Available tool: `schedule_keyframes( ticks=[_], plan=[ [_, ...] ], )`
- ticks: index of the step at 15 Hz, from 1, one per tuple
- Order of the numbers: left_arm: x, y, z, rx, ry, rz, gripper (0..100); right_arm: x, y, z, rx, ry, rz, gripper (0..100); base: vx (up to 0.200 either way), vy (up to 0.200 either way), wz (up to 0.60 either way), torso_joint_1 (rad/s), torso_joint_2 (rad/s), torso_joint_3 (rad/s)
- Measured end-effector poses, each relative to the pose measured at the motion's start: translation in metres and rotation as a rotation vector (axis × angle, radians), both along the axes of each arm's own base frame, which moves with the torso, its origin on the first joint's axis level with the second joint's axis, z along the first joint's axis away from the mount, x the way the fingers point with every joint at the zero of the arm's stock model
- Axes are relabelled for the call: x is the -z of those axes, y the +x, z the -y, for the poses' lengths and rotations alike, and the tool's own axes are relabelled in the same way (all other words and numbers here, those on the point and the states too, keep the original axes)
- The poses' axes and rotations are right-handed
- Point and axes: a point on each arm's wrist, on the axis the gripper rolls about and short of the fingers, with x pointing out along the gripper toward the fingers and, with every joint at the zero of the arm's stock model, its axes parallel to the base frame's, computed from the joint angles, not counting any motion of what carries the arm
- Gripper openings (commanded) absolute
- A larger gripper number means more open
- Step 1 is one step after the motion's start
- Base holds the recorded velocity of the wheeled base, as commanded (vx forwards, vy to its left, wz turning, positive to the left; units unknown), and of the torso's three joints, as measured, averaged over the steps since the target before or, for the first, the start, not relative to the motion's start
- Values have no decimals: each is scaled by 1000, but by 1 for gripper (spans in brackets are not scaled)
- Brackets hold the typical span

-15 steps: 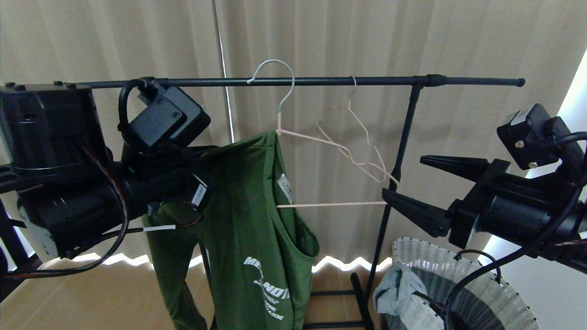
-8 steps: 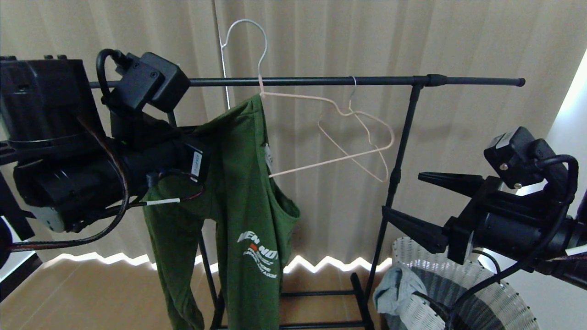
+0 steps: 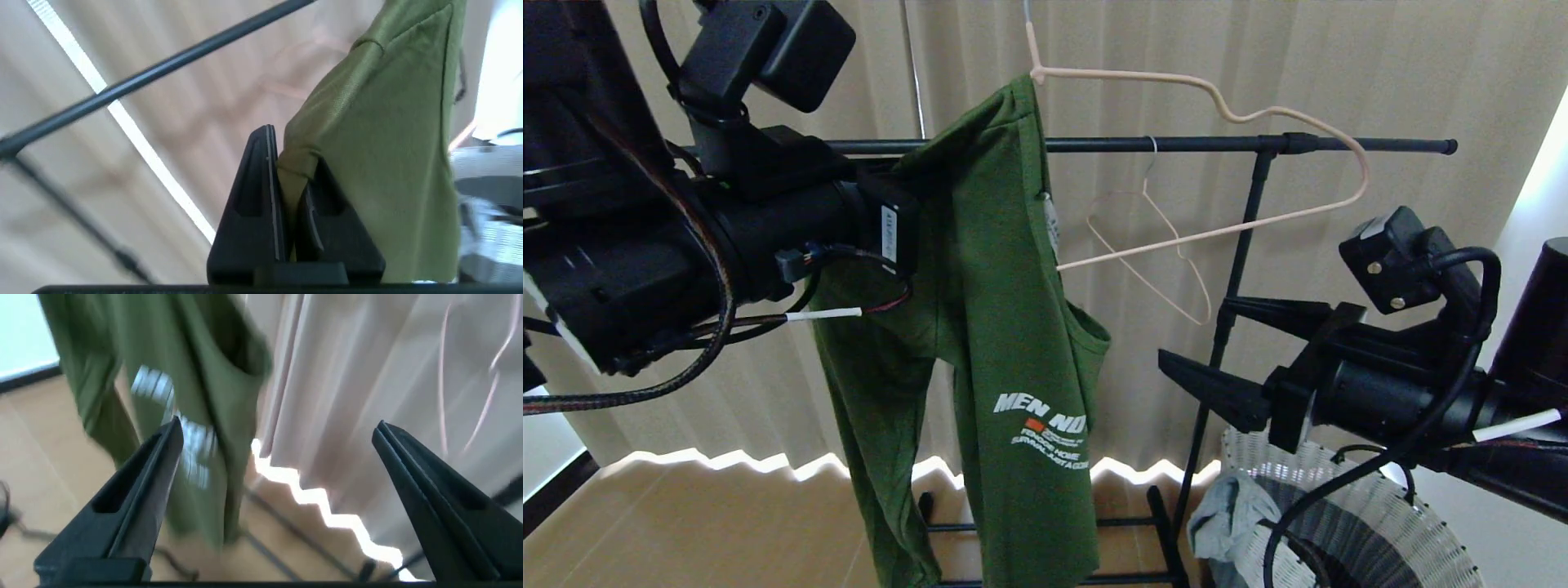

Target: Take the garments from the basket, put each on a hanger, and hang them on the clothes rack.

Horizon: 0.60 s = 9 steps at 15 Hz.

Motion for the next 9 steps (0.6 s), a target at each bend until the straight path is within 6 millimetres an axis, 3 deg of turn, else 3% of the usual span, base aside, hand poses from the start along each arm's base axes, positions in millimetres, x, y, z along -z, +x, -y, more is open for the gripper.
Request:
schedule_keyframes(
  ticks=[9],
  plan=[
    [-9, -17, 14, 86, -36, 48, 0, 19, 19, -22, -21, 4, 11, 100, 0, 0, 0, 0, 0, 0]
  ],
)
